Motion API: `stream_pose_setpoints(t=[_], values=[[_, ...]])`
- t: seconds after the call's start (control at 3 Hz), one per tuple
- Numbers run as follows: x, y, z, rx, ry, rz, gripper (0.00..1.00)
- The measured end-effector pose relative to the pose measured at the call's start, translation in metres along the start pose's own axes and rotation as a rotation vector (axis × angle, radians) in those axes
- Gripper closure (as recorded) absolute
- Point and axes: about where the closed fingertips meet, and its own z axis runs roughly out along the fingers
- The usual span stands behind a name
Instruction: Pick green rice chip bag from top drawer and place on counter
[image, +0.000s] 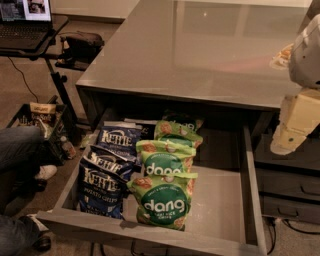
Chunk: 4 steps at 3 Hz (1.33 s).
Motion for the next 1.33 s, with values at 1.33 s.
stream_pose_setpoints(t=[1.33], values=[[-0.033, 0.083, 0.083, -0.179, -0.04, -0.03, 0.0]])
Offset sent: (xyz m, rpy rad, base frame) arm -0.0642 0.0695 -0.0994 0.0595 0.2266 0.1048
